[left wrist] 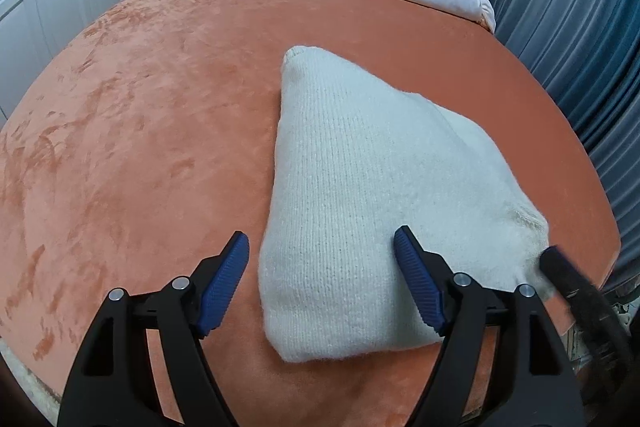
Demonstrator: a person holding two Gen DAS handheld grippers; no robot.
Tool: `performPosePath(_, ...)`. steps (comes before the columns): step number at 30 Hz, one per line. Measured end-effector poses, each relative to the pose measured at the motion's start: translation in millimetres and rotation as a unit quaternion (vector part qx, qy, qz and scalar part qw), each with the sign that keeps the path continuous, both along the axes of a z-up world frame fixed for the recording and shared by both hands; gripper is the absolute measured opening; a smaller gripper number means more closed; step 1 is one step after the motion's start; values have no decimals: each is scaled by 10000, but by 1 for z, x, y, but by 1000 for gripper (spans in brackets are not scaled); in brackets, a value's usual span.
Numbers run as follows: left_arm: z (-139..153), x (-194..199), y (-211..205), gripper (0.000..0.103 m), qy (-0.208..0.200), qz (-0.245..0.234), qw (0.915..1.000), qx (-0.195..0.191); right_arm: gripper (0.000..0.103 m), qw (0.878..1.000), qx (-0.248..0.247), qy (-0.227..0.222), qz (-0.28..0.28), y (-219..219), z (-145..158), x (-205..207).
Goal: Fold small clothes
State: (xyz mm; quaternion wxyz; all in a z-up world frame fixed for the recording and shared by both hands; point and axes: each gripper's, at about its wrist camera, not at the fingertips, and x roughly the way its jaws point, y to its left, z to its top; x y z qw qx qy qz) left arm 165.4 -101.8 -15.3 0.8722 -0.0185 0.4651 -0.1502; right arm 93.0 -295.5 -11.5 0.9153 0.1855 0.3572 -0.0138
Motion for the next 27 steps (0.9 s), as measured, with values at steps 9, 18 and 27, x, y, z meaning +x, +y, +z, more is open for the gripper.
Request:
performPosePath(9, 3, -24, 13, 72, 110, -155, 9996, 215, 13, 9995, -291, 19, 129, 32, 3, -14)
performPosePath(18, -3, -38, 63, 72, 335, 304, 9984, 325, 14, 9949, -613, 581, 551, 71, -34, 19)
performPosePath(27, 2, -32, 105, 72, 332, 839, 9954, 309, 13, 9811, -935, 809, 1489, 145, -76, 61)
